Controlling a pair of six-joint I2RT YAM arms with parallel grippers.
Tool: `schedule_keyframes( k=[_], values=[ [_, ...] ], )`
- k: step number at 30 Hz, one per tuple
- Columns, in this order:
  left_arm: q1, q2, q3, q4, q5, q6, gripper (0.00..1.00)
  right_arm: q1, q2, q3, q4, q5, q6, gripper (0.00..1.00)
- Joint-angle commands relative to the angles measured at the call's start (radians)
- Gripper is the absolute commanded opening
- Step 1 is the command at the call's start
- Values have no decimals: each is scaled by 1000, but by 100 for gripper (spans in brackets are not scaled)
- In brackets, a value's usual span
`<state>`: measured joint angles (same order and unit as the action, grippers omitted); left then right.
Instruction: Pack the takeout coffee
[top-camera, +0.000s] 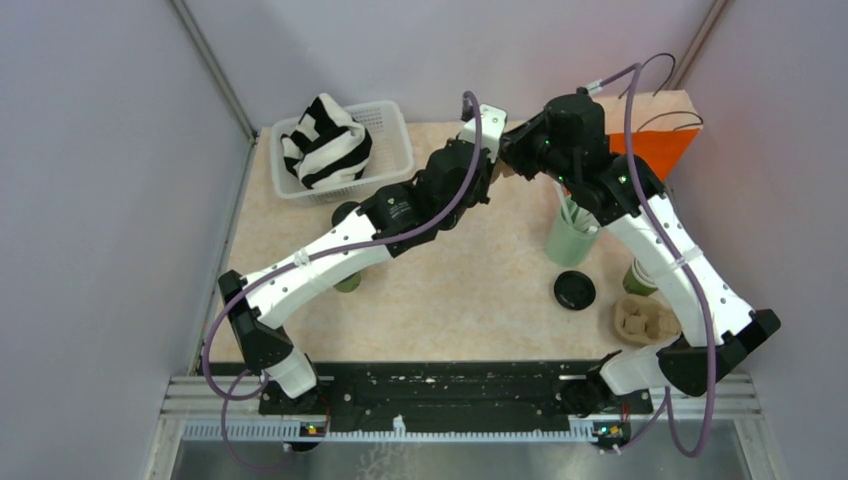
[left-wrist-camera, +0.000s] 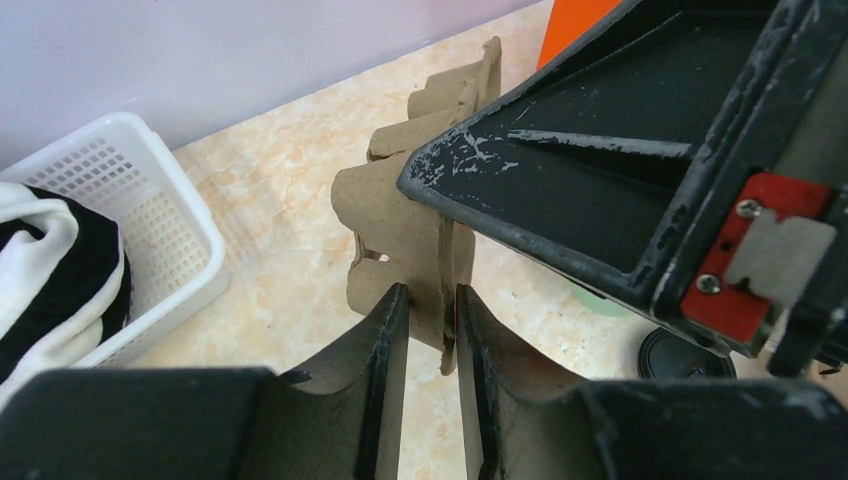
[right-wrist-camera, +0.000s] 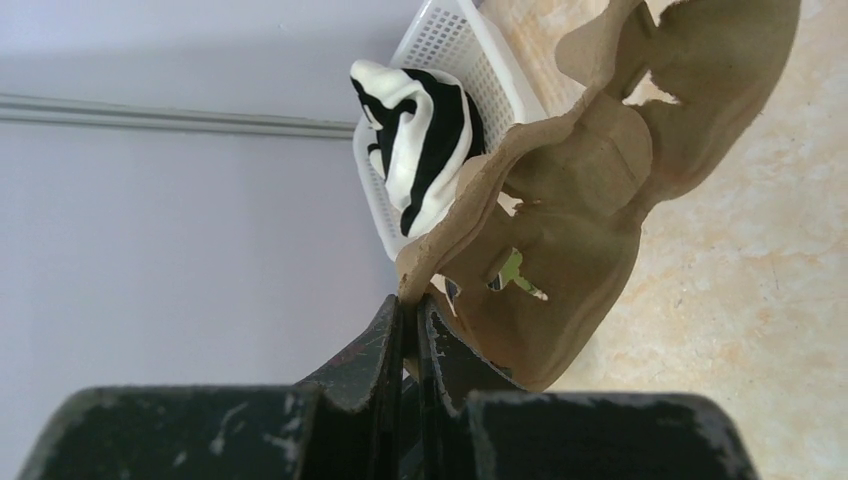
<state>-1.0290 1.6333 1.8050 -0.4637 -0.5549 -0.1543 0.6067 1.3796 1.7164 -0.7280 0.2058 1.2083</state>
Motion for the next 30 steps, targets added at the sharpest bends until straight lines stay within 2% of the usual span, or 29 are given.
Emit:
schedule_keyframes(
  k=[1,7,9,11,13,15,16,19,22,24,26,30],
  values=[
    [1,-45,-10,25,-10,14,30,17,5,48,24,12,4,0],
    [5,-40,4,50,-18,30,22,21,15,55,24,5,5,0],
    [8,-38,17,49,-17,33,15,23,16,55,24,7,0,0],
    [14,-36,28,43,-16,27,0,24,19,62,23,7,-22,0],
    [22,-43,35,32,-4,10,0,24,20,73,9,18,-68,0],
    [41,-59,35,10,10,-26,0,25,15,80,-6,27,-147,15],
    [55,-69,30,-3,25,-49,0,25,7,77,0,26,-205,26],
    [118,-109,3,-44,88,-123,0,23,-33,45,54,17,-437,59],
    [219,-162,-44,-88,169,-199,0,14,-61,65,81,-7,-687,82],
    [265,-203,-80,-109,189,-214,0,12,-78,86,84,-9,-870,89],
    [301,-241,-105,-149,191,-212,0,-20,-66,133,28,46,-968,97],
    [342,-327,-164,-208,173,-181,0,-241,67,256,-115,-34,-1022,96]
  ],
)
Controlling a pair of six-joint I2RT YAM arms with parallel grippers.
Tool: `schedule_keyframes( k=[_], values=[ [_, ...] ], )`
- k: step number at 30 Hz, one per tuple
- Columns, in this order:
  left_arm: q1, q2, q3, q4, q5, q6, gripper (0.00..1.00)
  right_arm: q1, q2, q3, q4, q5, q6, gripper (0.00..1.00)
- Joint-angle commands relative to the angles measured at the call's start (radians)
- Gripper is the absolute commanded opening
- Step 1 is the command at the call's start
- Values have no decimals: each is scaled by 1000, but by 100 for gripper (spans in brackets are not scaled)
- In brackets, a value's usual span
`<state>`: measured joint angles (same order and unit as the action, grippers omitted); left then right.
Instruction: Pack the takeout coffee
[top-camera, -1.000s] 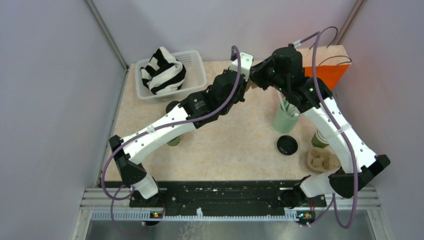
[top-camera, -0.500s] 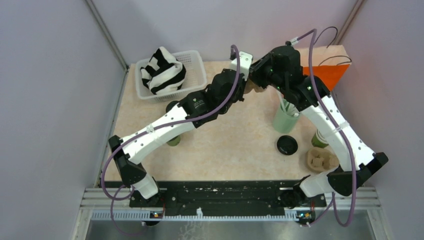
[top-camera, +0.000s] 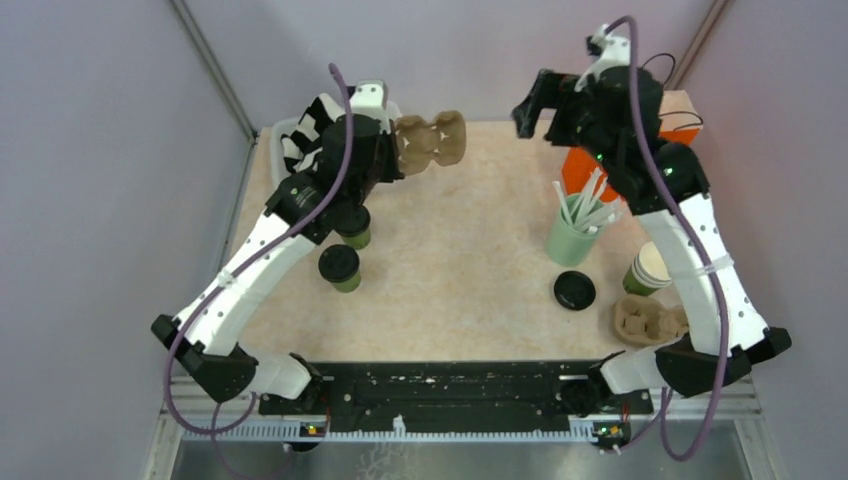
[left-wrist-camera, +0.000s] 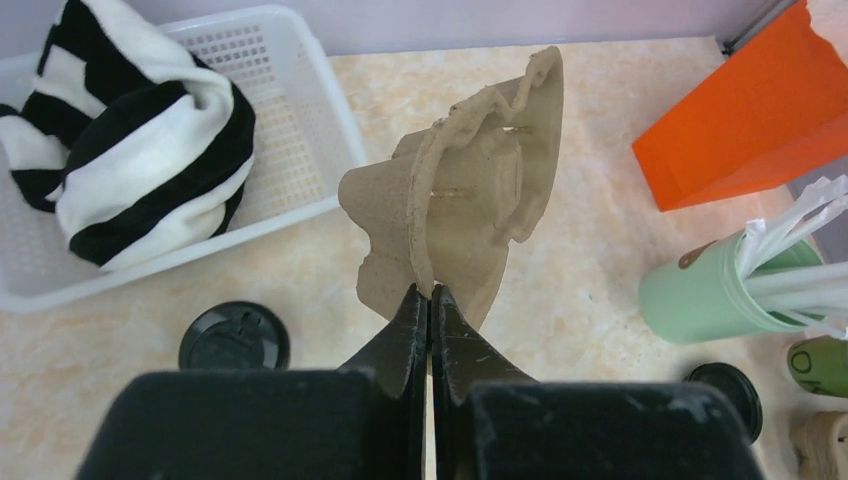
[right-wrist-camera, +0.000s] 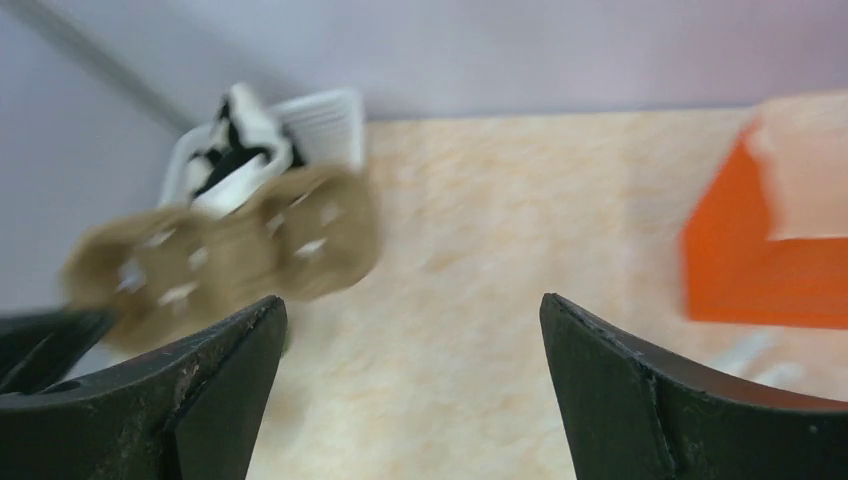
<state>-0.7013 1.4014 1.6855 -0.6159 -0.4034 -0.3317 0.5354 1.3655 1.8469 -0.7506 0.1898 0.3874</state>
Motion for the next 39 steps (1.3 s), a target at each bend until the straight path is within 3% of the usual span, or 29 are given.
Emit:
schedule_keyframes(
  k=[1,8,16,21,24,29,32,39],
  values=[
    [18,-117,-62,-63,22,5,0,-205,124,161,-130,-17,-218,96],
    [22,-216,-151,-80,82,91,0,-310,466,442,-284,175,-381,94],
    [22,-214,-127,-89,92,198,0,-371,655,455,-238,317,-461,82],
    [23,-221,-144,-86,80,206,0,-377,693,443,-219,321,-482,71],
    [25,-222,-149,-78,82,203,0,-377,706,439,-220,306,-466,59],
    [28,-213,-131,-77,82,188,0,-362,691,420,-222,294,-452,20],
    [29,-215,-125,-88,68,155,0,-329,660,391,-214,302,-443,3],
    [31,-254,-124,-122,9,34,0,-166,585,331,-211,292,-438,0]
  ],
)
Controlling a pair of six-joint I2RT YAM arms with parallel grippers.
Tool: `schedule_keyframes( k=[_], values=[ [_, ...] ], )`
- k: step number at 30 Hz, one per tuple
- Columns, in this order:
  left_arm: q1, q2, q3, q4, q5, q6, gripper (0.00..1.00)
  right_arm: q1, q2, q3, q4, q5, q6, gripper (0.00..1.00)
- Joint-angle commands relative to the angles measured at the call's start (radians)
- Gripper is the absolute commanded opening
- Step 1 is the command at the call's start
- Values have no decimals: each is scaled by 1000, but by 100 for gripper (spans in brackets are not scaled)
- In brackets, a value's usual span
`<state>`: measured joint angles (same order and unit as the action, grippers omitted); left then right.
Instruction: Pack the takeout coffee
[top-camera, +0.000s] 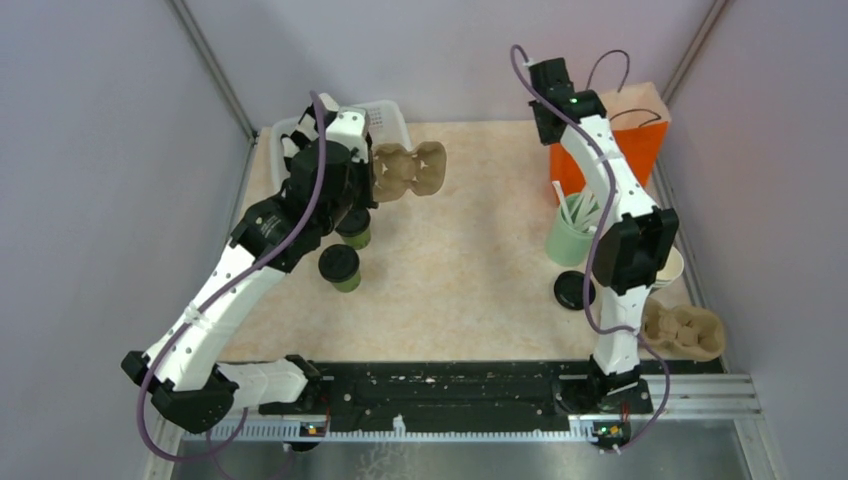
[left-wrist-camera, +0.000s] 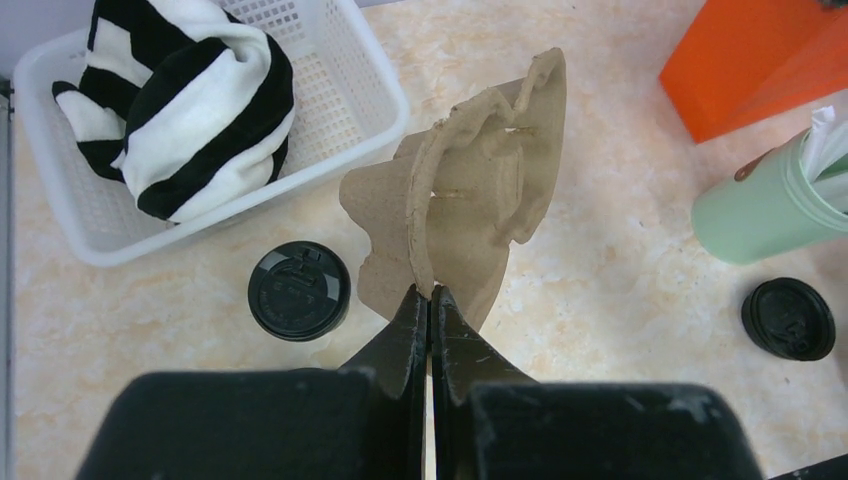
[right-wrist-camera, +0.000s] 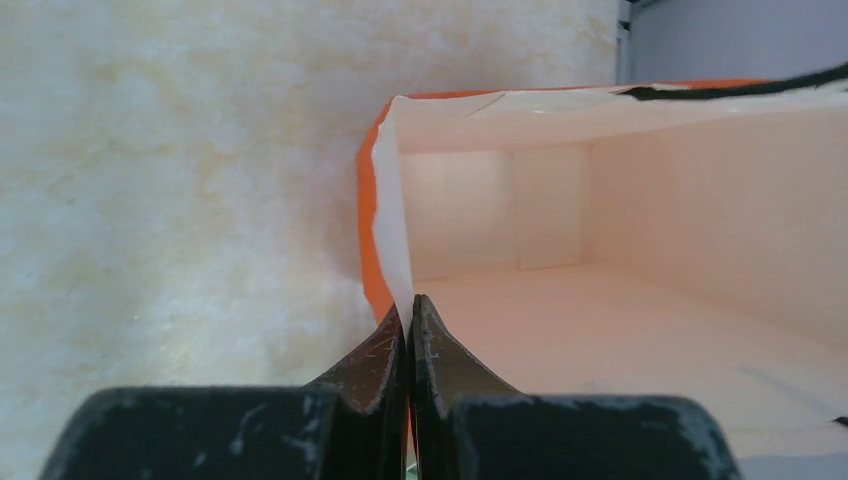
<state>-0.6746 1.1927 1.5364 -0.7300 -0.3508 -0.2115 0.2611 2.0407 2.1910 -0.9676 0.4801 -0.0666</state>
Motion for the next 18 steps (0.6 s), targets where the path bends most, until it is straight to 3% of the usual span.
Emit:
schedule_keyframes(
  k=[1,9,18],
  values=[
    [5,-53,24,-15,-48,-104,0,143,-101,-22,3,6,17,0],
    [6,-151,2,-84,-106,-254,0,421,-204,-110,-59,18,148,0],
    [6,-260,-1,-154,-165,-385,0,750,-304,-184,-233,129,462,0]
  ],
)
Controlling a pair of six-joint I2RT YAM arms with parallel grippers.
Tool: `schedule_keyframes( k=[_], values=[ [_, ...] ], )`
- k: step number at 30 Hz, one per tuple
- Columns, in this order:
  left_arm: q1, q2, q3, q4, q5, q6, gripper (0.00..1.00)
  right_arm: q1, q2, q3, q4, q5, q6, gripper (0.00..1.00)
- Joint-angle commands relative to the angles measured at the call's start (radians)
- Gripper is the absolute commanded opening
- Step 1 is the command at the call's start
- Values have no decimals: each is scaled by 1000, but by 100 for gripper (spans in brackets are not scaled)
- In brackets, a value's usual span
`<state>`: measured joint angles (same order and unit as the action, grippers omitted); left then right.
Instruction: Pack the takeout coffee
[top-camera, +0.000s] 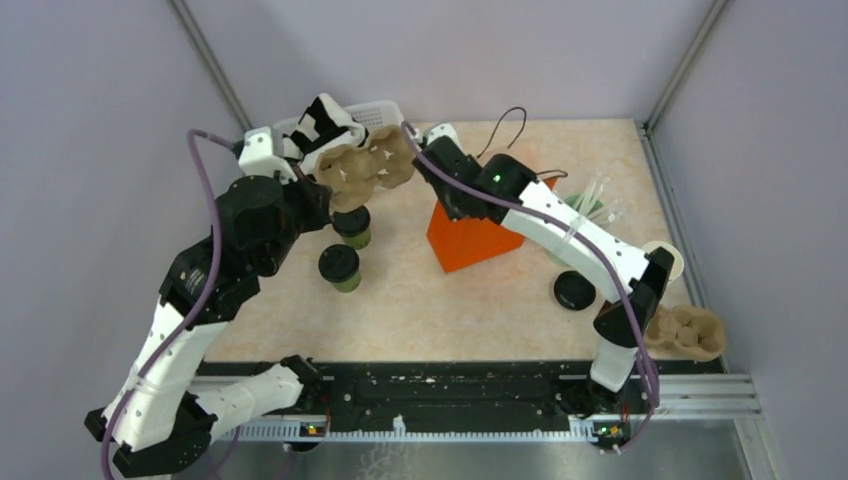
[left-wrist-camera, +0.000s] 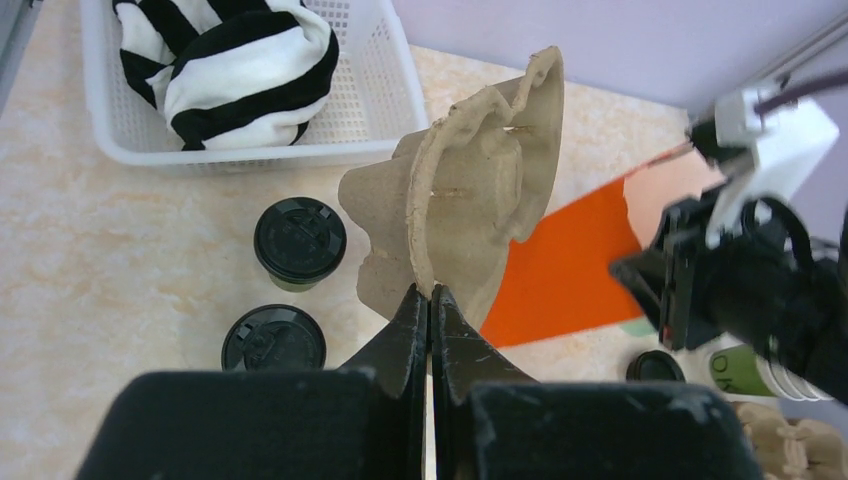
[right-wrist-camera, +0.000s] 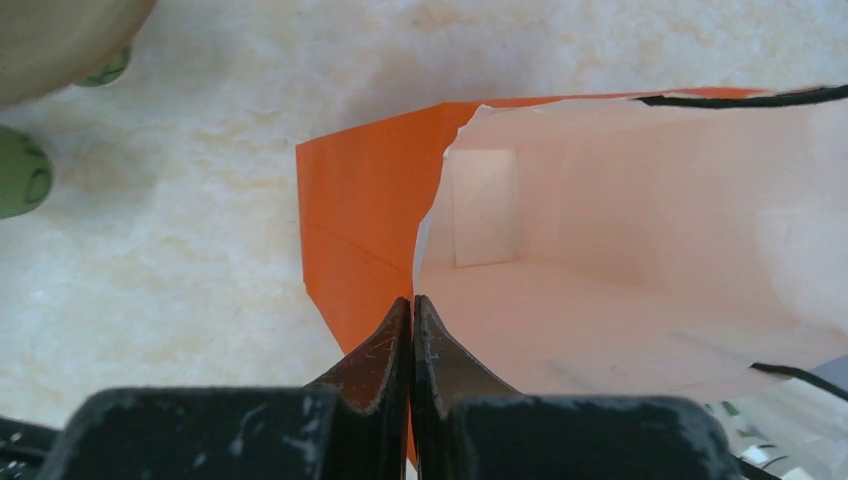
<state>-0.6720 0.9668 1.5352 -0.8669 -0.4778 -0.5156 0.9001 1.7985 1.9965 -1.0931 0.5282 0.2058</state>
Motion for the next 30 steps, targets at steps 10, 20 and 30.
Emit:
schedule_keyframes(
  k=[10,20,30],
  values=[
    [3,-89,-30,-34,-11,-167,0,254,24,268,-266,-98,180,47],
    [3,-150,-36,-53,5,-264,0,12,-337,137,-68,-292,64,83],
    [1,-145,14,-106,112,-241,0,-539,-308,-23,-108,-569,-75,79]
  ],
)
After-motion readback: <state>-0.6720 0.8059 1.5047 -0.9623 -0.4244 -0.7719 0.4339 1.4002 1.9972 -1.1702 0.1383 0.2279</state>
